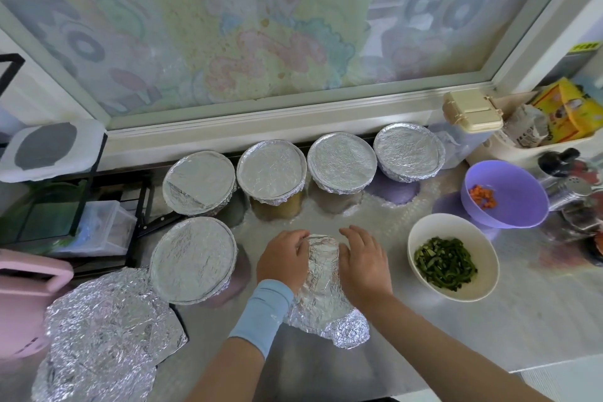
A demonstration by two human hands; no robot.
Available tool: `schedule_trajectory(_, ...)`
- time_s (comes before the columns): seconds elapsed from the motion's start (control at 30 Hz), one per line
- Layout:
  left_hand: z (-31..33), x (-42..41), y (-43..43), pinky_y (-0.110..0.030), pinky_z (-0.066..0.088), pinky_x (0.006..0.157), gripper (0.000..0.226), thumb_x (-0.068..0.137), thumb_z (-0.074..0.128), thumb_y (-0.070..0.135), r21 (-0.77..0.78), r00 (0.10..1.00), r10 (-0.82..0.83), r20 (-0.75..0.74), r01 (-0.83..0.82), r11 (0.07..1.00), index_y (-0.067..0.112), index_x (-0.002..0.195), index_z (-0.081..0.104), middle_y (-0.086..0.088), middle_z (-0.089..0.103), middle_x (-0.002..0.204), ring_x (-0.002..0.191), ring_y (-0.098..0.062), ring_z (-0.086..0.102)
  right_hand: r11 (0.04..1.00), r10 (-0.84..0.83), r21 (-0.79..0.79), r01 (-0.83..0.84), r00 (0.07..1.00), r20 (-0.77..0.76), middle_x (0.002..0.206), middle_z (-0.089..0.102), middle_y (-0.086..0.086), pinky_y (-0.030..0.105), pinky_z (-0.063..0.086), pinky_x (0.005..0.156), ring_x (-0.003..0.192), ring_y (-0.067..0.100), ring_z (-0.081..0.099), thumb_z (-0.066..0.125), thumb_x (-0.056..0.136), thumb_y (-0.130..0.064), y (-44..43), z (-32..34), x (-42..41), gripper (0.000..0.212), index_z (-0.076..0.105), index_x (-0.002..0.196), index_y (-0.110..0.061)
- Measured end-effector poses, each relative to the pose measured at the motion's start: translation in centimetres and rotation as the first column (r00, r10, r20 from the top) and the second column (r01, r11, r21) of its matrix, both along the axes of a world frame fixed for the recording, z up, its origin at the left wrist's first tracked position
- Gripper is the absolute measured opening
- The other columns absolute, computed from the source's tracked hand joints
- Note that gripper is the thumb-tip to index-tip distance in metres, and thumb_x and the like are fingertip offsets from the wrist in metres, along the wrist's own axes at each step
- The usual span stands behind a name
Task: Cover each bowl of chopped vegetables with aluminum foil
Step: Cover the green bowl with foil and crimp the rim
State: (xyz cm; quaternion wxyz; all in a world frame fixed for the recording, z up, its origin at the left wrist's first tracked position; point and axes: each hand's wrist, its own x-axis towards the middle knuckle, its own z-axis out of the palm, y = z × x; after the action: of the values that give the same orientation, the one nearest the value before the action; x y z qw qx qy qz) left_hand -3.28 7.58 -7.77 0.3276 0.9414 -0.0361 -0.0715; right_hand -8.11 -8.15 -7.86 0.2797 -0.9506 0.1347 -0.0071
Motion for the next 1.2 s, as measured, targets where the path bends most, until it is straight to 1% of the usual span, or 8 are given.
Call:
schedule_trajectory(0.07,0.3,0.6,-0.1,-0.029,0.044,0.095,0.031,0.098,0.053,0.029,0.035,0.993,-0.100,0.064,0.097,0.995,0.024,0.126,0.064,0.008,0.063,0.126,0.115,-0.015,0.055,0.997,-0.062,0.033,0.063,0.998,-0.012,0.139,0.052,0.002,0.043,0.038,0.104,0.128,0.026,0.046,0.045,0.098,-0.025,1.1,0.2,-1.2,0.037,0.054,0.134,-0.019)
schedule_trajectory(0.2,0.1,1.3,-0.8,-0.025,0.046,0.092,0.030,0.100,0.050,0.033,-0.010,0.954,-0.298,-0.035,0.298,0.955,0.031,0.127,0.062,0.013,0.063,0.124,0.111,-0.009,0.058,0.964,-0.105,0.223,0.143,0.979,-0.175,0.137,0.050,-0.004,0.039,0.042,0.098,0.123,0.023,0.049,0.036,0.103,-0.029,2.2,-0.4,-1.4,0.036,0.042,0.138,-0.027)
schedule_trajectory(0.47,0.3,2.3,-0.6,-0.024,0.045,0.079,0.031,0.102,0.044,0.038,-0.007,0.956,-0.201,-0.215,0.204,0.979,0.026,0.118,0.067,0.008,0.071,0.109,0.095,-0.013,0.062,0.972,-0.098,0.193,0.134,0.978,-0.183,0.122,0.060,-0.009,0.033,0.041,0.080,0.107,0.022,0.057,0.033,0.104,-0.034,1.5,-0.6,-0.7,0.027,0.049,0.126,-0.032)
schedule_trajectory(0.57,0.1,2.5,0.0,-0.032,0.046,0.072,0.038,0.103,0.041,0.039,-0.056,0.931,-0.170,-0.323,0.161,0.985,0.013,0.094,0.067,-0.005,0.068,0.086,0.082,-0.022,0.060,0.980,-0.051,0.182,0.086,0.981,-0.188,0.123,0.059,-0.011,0.032,0.041,0.080,0.107,0.020,0.057,0.033,0.104,-0.036,1.2,-0.6,-0.6,0.027,0.049,0.125,-0.033)
schedule_trajectory(0.67,0.4,2.1,0.8,-0.030,0.038,0.068,0.045,0.103,0.041,0.039,-0.178,0.906,-0.066,-0.418,-0.011,0.984,0.010,0.076,0.063,-0.010,0.058,0.067,0.072,-0.014,0.053,0.982,0.015,0.189,0.019,0.985,-0.173,0.124,0.059,-0.013,0.032,0.045,0.083,0.108,0.017,0.058,0.035,0.103,-0.036,0.9,-0.6,-0.3,0.027,0.050,0.126,-0.034)
schedule_trajectory(0.8,-0.6,0.6,1.3,-0.023,0.049,0.087,0.035,0.103,0.040,0.033,-0.350,0.926,0.024,-0.378,-0.167,0.922,0.031,0.098,0.075,0.019,0.072,0.098,0.095,0.000,0.064,0.983,0.036,0.184,-0.003,0.984,-0.176,0.125,0.060,-0.012,0.032,0.046,0.084,0.108,0.018,0.058,0.036,0.103,-0.035,0.5,-0.6,-0.1,0.028,0.051,0.127,-0.034)
schedule_trajectory(1.0,-0.8,-0.3,1.4,-0.026,0.045,0.081,0.041,0.104,0.038,0.038,-0.408,0.836,0.128,-0.534,-0.388,0.827,0.024,0.089,0.073,0.008,0.073,0.091,0.091,-0.009,0.066,0.985,0.079,0.166,-0.054,0.986,-0.146,0.124,0.060,-0.013,0.030,0.044,0.085,0.107,0.017,0.059,0.038,0.103,-0.032,0.6,-0.5,-0.1,0.028,0.053,0.127,-0.034)
schedule_trajectory(1.2,-1.1,0.8,1.9,-0.030,0.045,0.088,0.043,0.102,0.037,0.043,-0.292,0.806,0.088,-0.585,-0.310,0.905,0.017,0.087,0.068,0.004,0.070,0.089,0.090,-0.016,0.062,0.972,0.115,0.222,-0.082,0.983,-0.141,0.128,0.058,-0.010,0.028,0.042,0.091,0.113,0.015,0.056,0.040,0.102,-0.032,0.2,-0.8,0.1,0.030,0.054,0.129,-0.030)
